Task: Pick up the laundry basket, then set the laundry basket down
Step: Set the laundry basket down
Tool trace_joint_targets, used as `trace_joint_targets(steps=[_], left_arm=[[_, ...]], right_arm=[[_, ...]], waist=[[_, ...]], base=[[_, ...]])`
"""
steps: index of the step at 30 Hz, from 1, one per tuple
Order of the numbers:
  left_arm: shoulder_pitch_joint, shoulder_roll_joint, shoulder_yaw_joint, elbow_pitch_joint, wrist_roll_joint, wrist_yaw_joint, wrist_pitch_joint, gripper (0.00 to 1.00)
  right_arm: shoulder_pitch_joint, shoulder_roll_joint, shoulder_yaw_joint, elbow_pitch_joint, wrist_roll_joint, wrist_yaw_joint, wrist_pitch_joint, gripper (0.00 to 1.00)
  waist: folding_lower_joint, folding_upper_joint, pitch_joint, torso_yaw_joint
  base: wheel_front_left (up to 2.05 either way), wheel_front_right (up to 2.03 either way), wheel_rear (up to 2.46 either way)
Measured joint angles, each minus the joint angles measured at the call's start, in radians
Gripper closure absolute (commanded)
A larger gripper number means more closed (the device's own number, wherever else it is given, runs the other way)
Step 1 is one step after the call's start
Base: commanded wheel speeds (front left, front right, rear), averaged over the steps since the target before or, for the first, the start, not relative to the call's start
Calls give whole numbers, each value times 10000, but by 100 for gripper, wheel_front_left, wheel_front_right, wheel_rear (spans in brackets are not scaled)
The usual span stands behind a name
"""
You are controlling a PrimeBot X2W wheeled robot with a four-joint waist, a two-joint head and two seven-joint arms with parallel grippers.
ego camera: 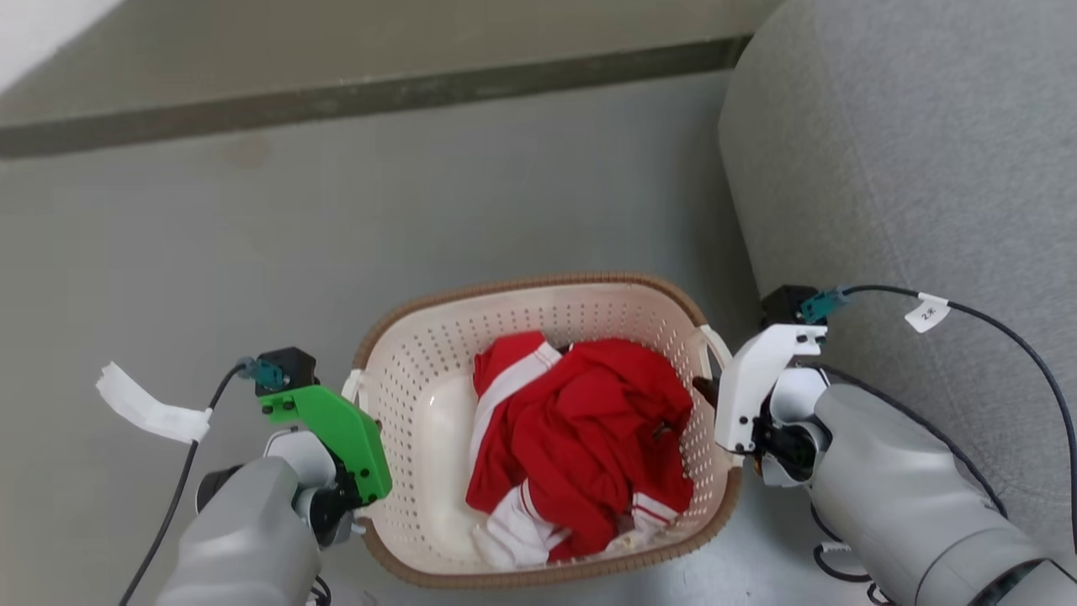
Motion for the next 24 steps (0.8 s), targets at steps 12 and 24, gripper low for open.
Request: trace_joint_targets(steps=[12, 24], left_arm=[[-989, 42, 136, -102, 102, 31, -794, 100], [-2184, 167, 203, -276, 328, 88, -1308, 100]], right_arm=[[-1007, -100, -17, -96, -25, 0, -581, 100], [-2046, -184, -79, -192, -290, 2, -1478, 100]], waist=[[1, 0, 1613, 25], [1, 0, 3175, 68]], base=[[0, 0, 0], [0, 0, 0]])
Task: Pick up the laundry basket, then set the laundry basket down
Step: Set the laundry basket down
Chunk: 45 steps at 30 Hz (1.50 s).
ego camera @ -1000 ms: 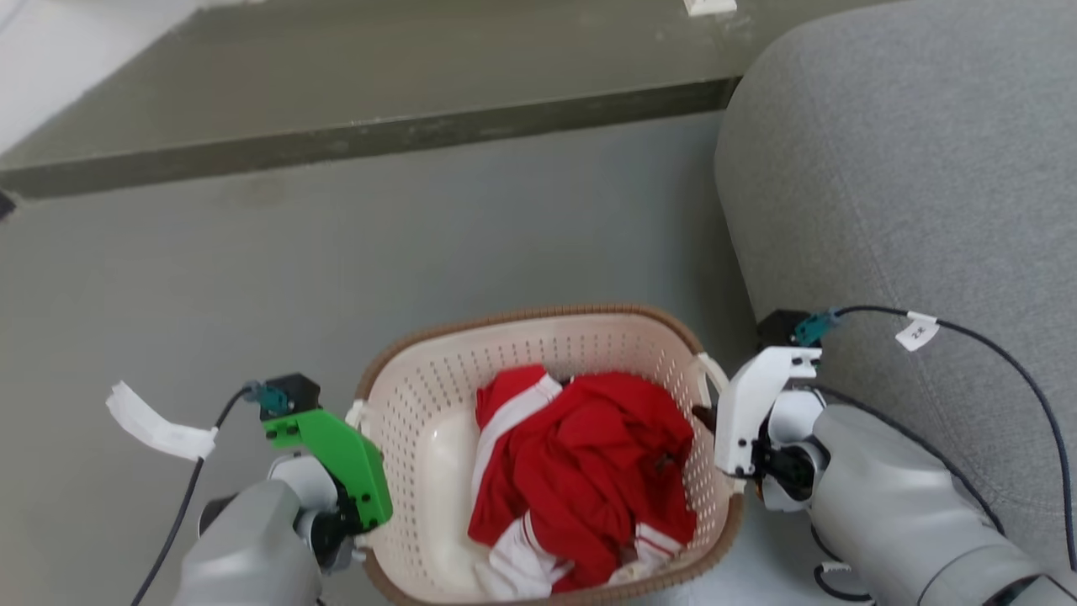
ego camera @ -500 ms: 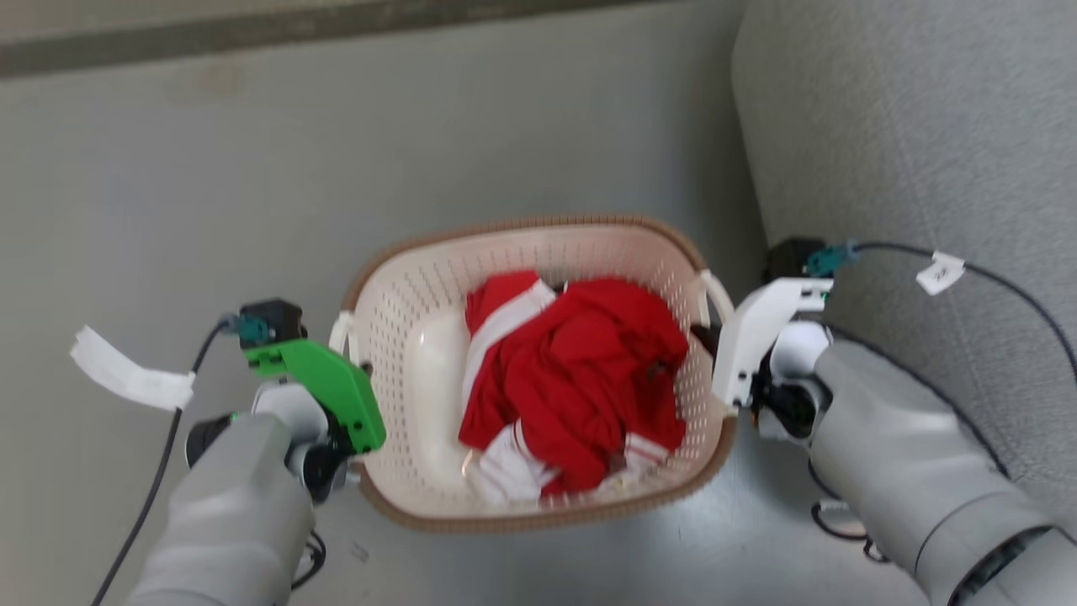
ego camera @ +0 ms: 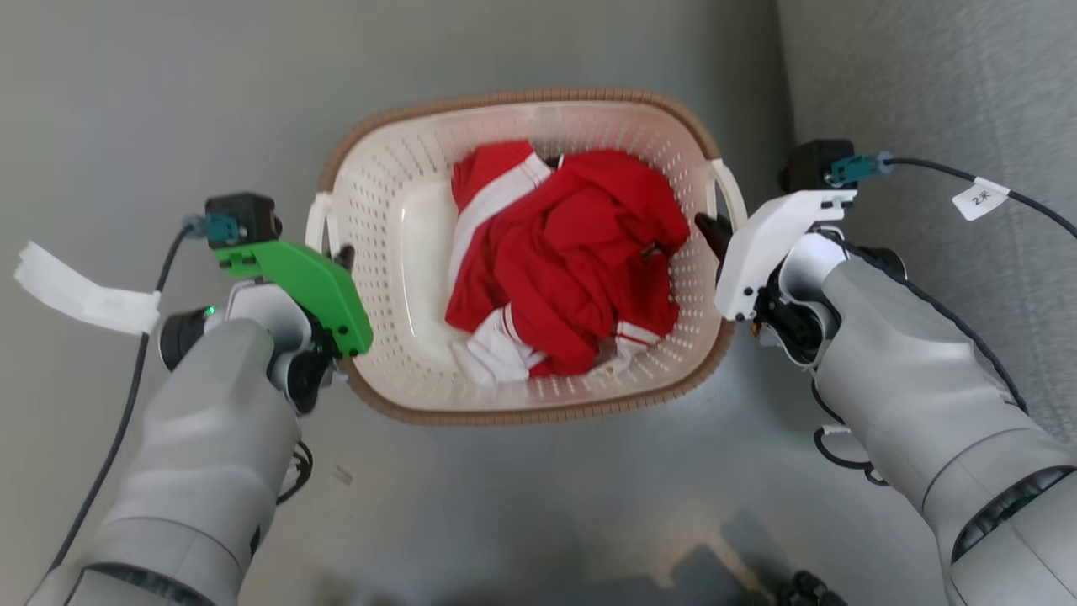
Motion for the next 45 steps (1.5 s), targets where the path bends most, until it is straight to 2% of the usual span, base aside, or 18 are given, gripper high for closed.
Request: trace_joint_targets(steps=[15, 23, 45], left_arm=[[-350, -6, -73, 159, 128, -2, -989, 100], [-290, -52, -171, 167, 313, -38, -1885, 100], [-188, -102, -307, 422, 416, -121, -2301, 100]], right_arm=[[-168, 90, -79, 44, 2, 2, -1187, 100], [121, 155, -253, 40, 184, 81, -2117, 100], [288, 178, 0, 98, 117, 84, -2765, 100]], waist=[[0, 0, 1804, 118], [0, 0, 2026, 216], [0, 0, 2742, 287]], base=[[0, 0, 0], [0, 0, 0], [0, 0, 0]])
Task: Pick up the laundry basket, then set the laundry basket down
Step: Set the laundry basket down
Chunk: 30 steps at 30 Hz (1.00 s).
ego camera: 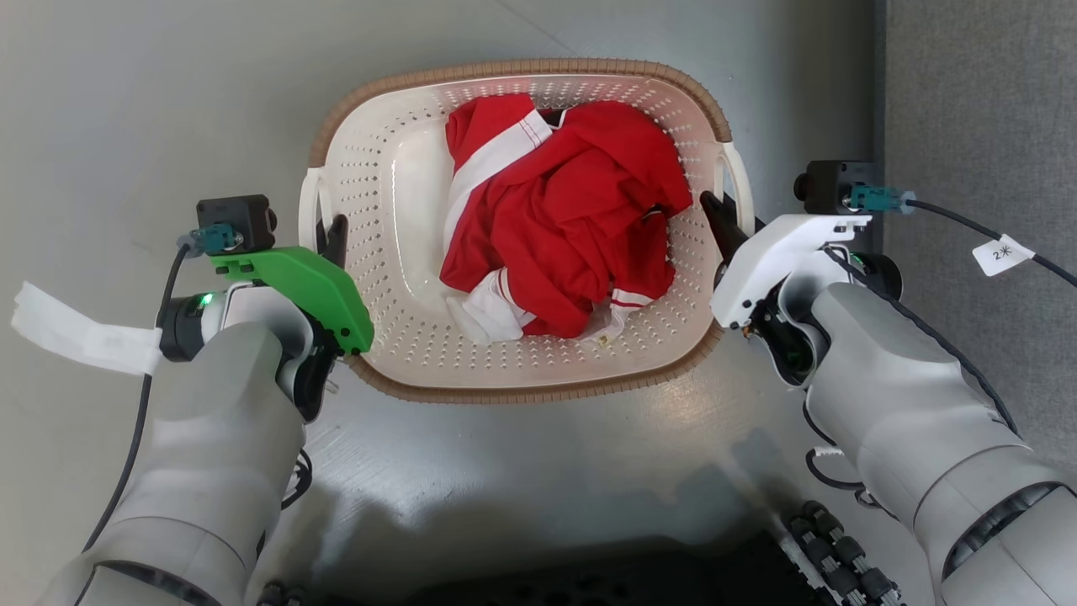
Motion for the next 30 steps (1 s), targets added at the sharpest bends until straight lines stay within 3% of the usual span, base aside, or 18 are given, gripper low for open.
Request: trace_joint_targets(steps=[7, 8, 9, 10, 11, 30], left_arm=[[0, -21, -8, 81, -2, -38, -38, 100], [0, -25, -10, 88, -2, -42, -42, 95], [0, -27, -12, 111, -2, -42, -42, 67], [-1, -27, -6, 138, -2, -42, -42, 23], [0, -4, 0, 173, -4, -42, -44, 0], [2, 44, -77, 384, -36, -42, -121, 0]], right_arm=[[-24, 25, 4, 73, -10, 2, -84, 100], [-24, 31, 2, 94, -10, 2, -86, 68], [-28, 38, -23, 111, -8, 6, -115, 53], [-44, 33, -52, 134, -8, 19, -186, 0], [-77, 19, -84, 186, -6, 19, -188, 0], [-199, -6, -196, 617, 8, 19, -267, 0]], waist=[[0, 0, 183, -14], [0, 0, 198, -16], [0, 0, 212, -17], [0, 0, 224, -18], [0, 0, 234, -19], [0, 0, -59, -15]], base=[[0, 0, 0], [0, 0, 0], [0, 0, 0], [0, 0, 0], [0, 0, 0], [0, 0, 0]])
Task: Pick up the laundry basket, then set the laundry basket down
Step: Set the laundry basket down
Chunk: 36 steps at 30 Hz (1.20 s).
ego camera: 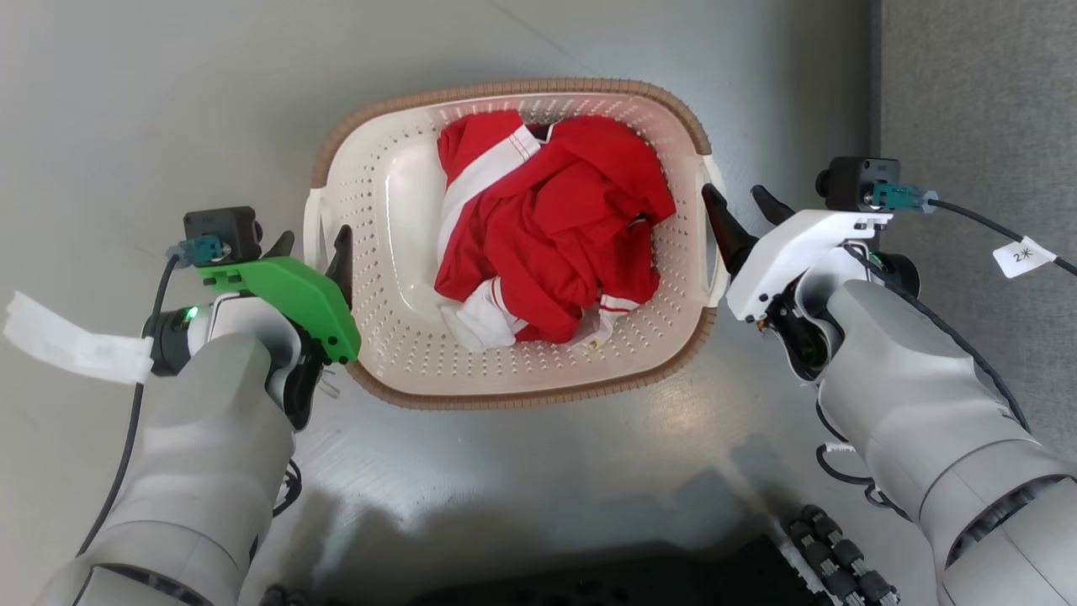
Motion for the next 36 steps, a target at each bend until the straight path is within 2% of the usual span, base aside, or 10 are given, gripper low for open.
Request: trace_joint_targets(steps=[14, 28, 36], left_arm=[[681, 6, 130, 136, -380, 0, -12, 0], [1226, 81, -171, -750, -355, -2, -178, 0], [1709, 332, -56, -1626, -357, -33, -184, 0]], right_arm=[[24, 6, -203, 12, 0, 0, -8, 0], [825, -10, -326, -1264, -351, 0, -10, 0], [1151, -579, -871, -2249, -869, 0, -15, 0]], waist=[[0, 0, -1160, -91], [-1, 0, -3008, -245], [-1, 0, -4146, -275]], base=[[0, 0, 0], [0, 0, 0], [0, 0, 0]])
